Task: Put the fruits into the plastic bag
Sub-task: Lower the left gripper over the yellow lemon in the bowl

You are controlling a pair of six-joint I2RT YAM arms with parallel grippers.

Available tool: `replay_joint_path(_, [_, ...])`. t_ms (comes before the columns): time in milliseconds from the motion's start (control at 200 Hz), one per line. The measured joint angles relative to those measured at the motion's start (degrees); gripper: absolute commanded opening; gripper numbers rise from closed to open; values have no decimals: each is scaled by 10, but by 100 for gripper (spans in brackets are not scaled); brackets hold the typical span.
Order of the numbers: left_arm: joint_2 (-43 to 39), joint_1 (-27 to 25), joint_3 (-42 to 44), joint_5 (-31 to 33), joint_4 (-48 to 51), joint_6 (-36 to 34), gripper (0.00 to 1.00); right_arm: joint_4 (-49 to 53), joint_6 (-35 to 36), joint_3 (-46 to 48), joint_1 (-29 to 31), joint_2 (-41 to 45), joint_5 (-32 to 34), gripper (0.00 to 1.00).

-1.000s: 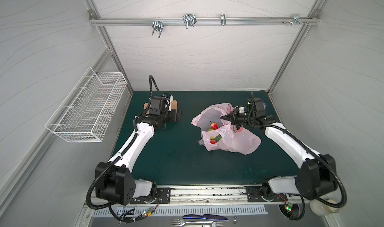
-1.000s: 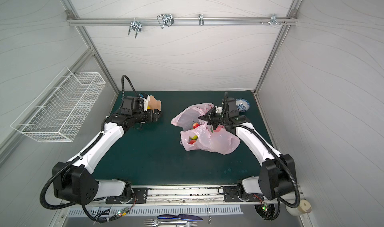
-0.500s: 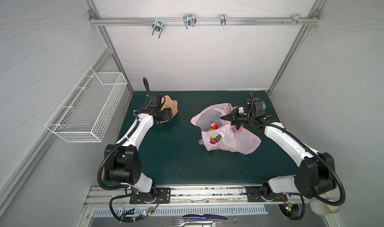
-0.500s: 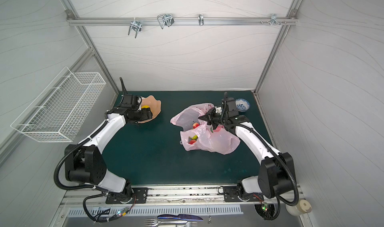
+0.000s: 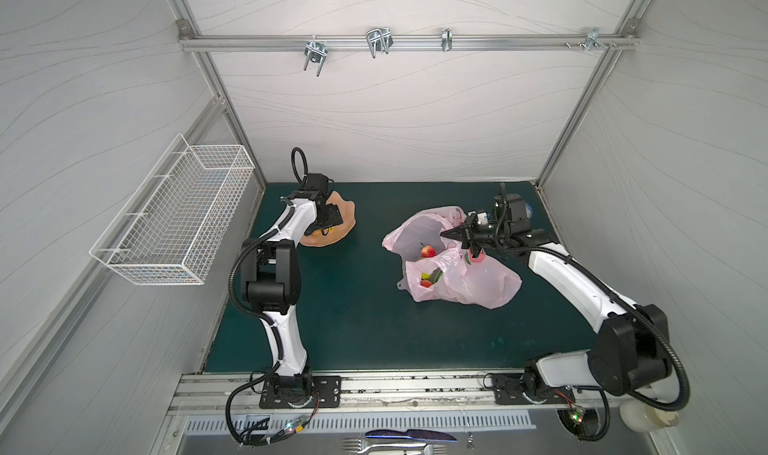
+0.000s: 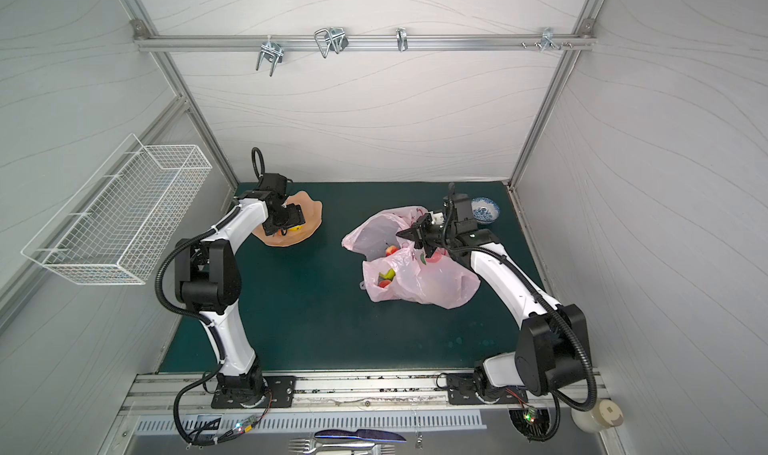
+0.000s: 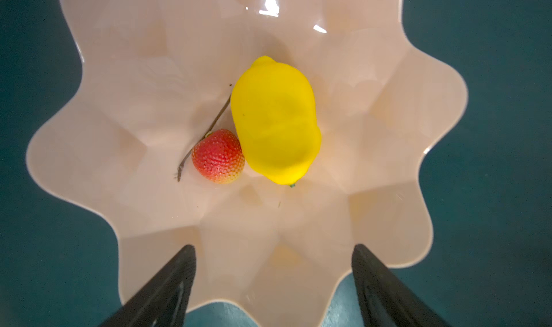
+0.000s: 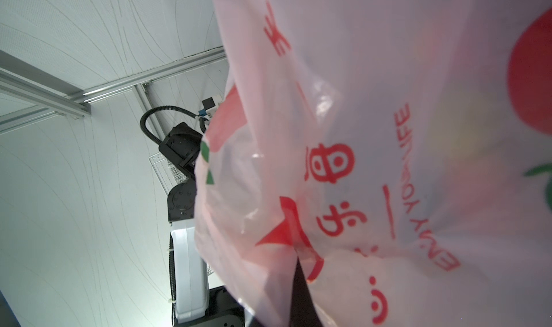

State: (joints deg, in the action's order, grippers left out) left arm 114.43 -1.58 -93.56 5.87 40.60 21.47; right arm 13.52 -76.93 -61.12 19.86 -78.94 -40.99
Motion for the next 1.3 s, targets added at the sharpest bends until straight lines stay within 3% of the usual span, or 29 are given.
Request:
replay_joint_path(650, [116,27,-123,-6,-1,13,80,16,5,-6,0,0,0,0])
replay_joint_path(1050, [146,27,-135,-27,-1,13,77,16,5,-6,0,0,0,0])
replay_joint_path(1301, [163,27,-138,-36,-1,10,67,16,5,-6,0,0,0,0])
